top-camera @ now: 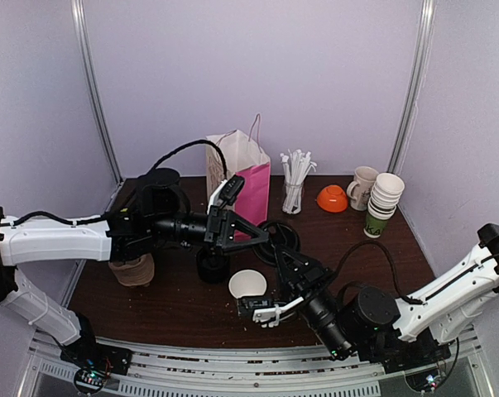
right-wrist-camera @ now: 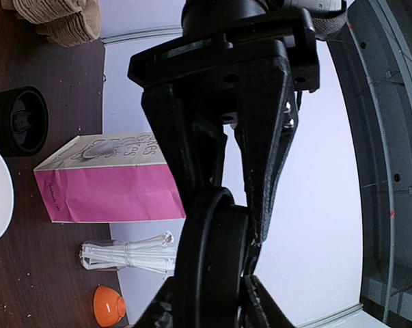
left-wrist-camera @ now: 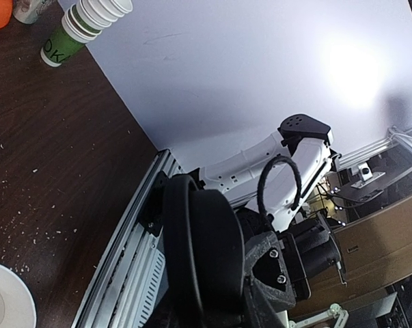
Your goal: Pack the takeout coffee
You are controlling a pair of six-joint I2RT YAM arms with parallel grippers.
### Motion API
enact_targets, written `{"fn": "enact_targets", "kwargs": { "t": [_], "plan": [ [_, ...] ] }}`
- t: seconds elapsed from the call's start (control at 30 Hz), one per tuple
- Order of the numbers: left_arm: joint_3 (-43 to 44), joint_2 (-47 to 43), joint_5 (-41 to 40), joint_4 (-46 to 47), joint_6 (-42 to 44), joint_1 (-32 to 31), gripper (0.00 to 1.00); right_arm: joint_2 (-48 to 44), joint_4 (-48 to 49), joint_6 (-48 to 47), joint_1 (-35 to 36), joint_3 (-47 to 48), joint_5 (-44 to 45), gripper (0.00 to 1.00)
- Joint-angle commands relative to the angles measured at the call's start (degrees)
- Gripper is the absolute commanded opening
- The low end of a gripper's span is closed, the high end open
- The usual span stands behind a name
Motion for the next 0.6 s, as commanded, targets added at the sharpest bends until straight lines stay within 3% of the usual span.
{"fn": "enact_targets", "kwargs": {
  "t": [0.0, 0.1, 0.23, 0.33, 0.5, 0.57],
  "plan": [
    [-0.3, -1.9, -0.7, 4.3, 1.9, -0.3, 0.14, 1.0, 1.0, 1.5, 0.4, 0.8, 1.5, 0.44],
    [-0.7, -2.9, -2.5, 4.0, 2.5, 0.1, 0.11, 1.1, -1.2, 4.0, 0.6, 1.6, 2.3, 0.68],
    [-2.3, -5.2, -5.5, 4.3, 2.5, 1.5, 0.08, -0.1, -8.2, 10.3, 1.2, 3.6, 3.0, 0.81],
    [-3.7, -7.2, -8.0, 3.3, 3.0, 3.3, 0.07, -2.0, -19.4, 20.1, 1.6, 7.3, 3.0, 0.85],
    [-7.6, -13.1, -16.1, -2.8, 5.1, 7.9, 0.07, -5.8, -53.9, 54.8, 0.6, 19.7, -4.8, 0.87],
    [-10.3, -16.3, -18.3, -2.6, 5.1, 9.6, 0.08, -7.6, -55.5, 62.0, 0.1, 20.0, -7.2, 0.87]
  ]
}}
